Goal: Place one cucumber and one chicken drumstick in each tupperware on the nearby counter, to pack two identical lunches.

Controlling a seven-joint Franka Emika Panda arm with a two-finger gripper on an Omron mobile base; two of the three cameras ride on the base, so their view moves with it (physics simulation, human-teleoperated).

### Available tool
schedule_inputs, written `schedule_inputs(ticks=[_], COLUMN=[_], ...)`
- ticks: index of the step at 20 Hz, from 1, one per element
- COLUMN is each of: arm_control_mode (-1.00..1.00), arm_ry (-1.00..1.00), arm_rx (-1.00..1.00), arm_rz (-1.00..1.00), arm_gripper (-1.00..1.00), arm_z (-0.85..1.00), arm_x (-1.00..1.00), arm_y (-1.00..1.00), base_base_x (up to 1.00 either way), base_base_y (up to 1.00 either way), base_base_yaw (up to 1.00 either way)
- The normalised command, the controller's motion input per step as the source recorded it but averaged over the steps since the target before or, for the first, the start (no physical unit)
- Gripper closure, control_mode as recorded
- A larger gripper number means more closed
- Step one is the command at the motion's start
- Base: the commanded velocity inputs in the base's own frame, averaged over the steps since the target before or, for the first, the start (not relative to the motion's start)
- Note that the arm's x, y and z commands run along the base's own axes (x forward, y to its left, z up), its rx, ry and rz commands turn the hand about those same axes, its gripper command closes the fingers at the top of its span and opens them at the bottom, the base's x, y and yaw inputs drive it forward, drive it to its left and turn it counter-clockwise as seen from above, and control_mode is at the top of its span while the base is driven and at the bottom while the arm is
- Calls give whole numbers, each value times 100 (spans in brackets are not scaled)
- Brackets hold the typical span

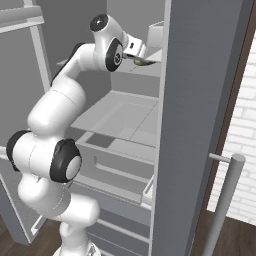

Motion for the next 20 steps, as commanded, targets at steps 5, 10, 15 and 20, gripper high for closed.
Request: schedule_inputs(ticks=[5,10,15,20], arm_control_mode=[-100,-100,-100,-100], arm_ry=[3,7,1,3], arm_rx=[0,0,0,0], arm_rz=[0,0,0,0], arm_gripper=[-100,-100,-100,-100], arm_z=[-2,-1,-2,-13], arm_x=[40,23,0,2], arm_y=[0,-10,-28,-3], base_base_x=[0,0,0,0], base_base_y=[0,0,0,0], base_base_yaw=[0,0,0,0])
